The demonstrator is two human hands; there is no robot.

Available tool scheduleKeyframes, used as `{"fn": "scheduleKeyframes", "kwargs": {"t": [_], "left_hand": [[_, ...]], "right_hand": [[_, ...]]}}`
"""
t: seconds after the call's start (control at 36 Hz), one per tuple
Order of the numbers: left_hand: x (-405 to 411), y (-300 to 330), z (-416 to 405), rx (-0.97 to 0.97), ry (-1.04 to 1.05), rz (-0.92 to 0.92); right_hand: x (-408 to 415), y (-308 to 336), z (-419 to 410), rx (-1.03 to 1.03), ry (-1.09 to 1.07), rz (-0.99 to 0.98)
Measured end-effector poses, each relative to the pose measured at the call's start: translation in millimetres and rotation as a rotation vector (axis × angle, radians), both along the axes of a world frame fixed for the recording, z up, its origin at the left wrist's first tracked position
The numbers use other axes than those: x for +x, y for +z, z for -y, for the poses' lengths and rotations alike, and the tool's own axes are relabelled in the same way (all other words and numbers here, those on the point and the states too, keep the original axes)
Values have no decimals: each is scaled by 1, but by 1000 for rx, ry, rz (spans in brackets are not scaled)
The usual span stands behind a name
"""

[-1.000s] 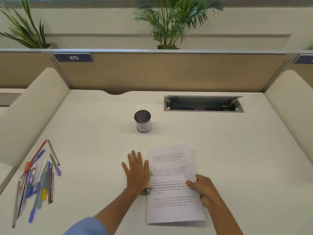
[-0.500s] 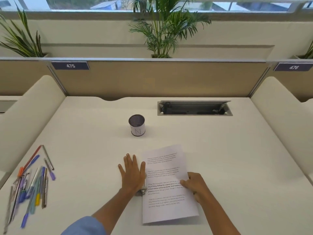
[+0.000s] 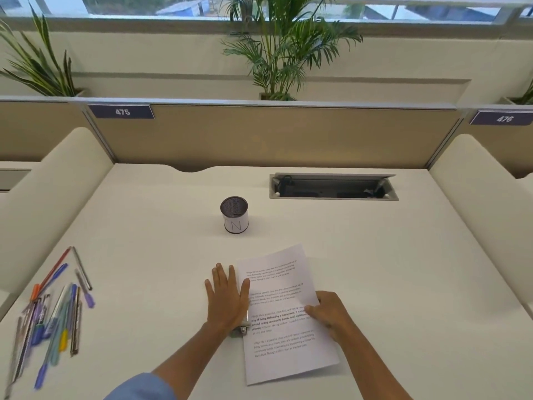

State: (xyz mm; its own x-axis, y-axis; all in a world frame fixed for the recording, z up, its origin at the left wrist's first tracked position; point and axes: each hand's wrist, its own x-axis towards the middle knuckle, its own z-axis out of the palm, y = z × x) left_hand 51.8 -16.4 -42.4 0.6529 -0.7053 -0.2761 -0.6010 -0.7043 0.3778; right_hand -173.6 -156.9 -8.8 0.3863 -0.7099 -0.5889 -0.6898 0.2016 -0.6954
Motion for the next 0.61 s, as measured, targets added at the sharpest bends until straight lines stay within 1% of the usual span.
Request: {"fn": "scheduleKeyframes", "kwargs": {"t": [0.25, 0.44, 0.61], "left_hand": [[2, -2, 1, 30, -16, 15], [2, -3, -1, 67, -56, 51], [3, -3, -1, 78, -64, 30]], "right_hand": [[4, -9, 1, -25, -5, -31], [3, -10, 6, -32, -14, -9], [-7, -6, 15, -2, -27, 6]]}}
